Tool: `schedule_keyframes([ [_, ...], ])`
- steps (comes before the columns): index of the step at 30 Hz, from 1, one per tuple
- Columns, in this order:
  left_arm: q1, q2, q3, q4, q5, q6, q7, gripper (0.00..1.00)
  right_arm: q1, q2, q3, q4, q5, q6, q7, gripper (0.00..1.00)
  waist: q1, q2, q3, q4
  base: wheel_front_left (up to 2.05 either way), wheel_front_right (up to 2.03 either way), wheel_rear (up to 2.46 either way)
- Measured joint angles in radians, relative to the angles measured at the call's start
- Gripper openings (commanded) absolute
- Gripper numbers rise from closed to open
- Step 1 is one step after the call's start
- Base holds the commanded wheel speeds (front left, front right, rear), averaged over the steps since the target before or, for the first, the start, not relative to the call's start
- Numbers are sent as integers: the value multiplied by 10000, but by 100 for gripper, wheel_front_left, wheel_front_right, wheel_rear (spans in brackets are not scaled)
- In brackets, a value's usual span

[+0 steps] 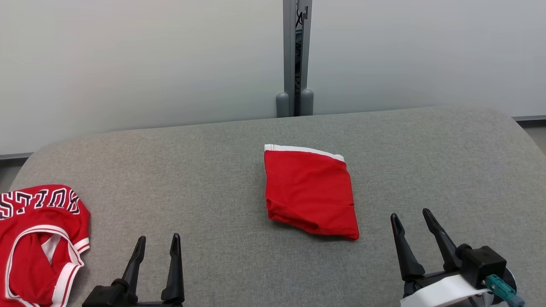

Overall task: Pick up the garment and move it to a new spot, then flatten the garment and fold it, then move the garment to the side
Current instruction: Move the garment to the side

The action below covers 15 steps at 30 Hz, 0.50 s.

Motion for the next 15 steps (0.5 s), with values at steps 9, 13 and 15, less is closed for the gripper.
schedule_keyframes([
  [9,-97,0,-29,-98,-21,-2,0,100,-483,59,334,915,961,0,0,100,0,0,233,93,0,0,0],
  [13,-244,0,-75,-205,-38,-4,0,100,-1254,98,721,1705,2625,-2,0,100,0,0,465,130,0,0,0],
  [15,-299,0,-115,-205,-6,-33,0,100,-1778,2,989,2063,3568,-2,0,100,0,0,614,165,0,0,0],
])
